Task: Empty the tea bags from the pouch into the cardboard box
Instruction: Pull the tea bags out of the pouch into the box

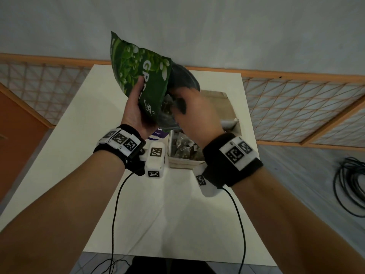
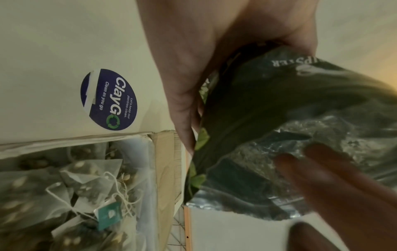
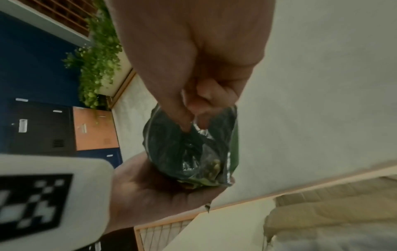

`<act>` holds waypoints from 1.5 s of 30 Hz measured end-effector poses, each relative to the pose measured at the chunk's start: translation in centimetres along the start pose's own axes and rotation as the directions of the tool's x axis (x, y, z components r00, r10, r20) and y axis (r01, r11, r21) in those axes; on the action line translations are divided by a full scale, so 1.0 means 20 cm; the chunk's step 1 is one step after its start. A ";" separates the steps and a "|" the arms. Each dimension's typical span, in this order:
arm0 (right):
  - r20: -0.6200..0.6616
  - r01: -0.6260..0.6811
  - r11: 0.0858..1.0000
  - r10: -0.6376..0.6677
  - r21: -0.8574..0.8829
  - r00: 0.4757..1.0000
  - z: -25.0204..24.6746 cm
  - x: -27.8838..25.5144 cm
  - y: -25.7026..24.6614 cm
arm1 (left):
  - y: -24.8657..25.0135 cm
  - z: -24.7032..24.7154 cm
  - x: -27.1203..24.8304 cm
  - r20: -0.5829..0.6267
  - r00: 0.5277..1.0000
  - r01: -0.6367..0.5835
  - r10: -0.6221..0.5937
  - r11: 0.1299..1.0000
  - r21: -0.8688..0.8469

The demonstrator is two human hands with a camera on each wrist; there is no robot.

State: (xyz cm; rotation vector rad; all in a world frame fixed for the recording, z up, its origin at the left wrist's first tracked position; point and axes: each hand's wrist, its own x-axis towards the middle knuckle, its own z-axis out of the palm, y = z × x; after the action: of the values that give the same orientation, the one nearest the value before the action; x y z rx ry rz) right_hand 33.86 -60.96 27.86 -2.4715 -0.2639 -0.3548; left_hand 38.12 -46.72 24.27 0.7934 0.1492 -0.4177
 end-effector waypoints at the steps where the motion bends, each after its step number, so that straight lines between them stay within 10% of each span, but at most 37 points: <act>1: 0.084 -0.020 0.998 0.025 -0.068 0.996 0.02 0.02 -0.01 | -0.01 0.01 0.00 0.004 1.000 0.003 -0.003 1.000 0.001; 7: 0.405 0.002 0.956 0.123 -0.294 0.906 0.13 0.07 -0.01 | -0.01 0.03 0.00 -0.015 1.000 0.027 -0.027 0.999 0.047; 18: -0.074 -0.082 0.978 0.097 0.192 0.992 -0.08 -0.13 0.18 | 0.07 -0.04 0.01 0.008 1.000 -0.009 0.009 0.999 -0.038; 27: 0.150 -0.413 0.899 0.433 -0.144 0.889 0.06 -0.26 0.58 | 0.09 -0.08 0.02 0.073 0.997 0.011 -0.006 0.997 -0.072; 30: 0.134 -0.392 0.850 0.461 -0.353 0.877 0.08 -0.26 0.55 | 0.09 -0.08 0.02 0.092 0.996 0.020 -0.014 0.998 -0.062; 35: -0.126 -0.153 0.952 0.192 0.265 0.973 -0.05 -0.09 0.26 | 0.08 -0.04 0.01 0.054 0.998 0.014 -0.016 1.000 0.022; 45: -0.343 0.040 0.955 0.066 0.293 0.937 0.00 0.01 0.16 | 0.15 0.12 -0.04 0.078 0.991 -0.121 0.111 0.983 0.140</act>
State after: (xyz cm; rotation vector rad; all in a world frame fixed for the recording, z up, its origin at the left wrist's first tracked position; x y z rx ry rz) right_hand 34.93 -63.57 26.17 -2.0689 -0.1380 -0.6882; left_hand 38.58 -46.39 28.20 0.9238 0.0070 -0.3482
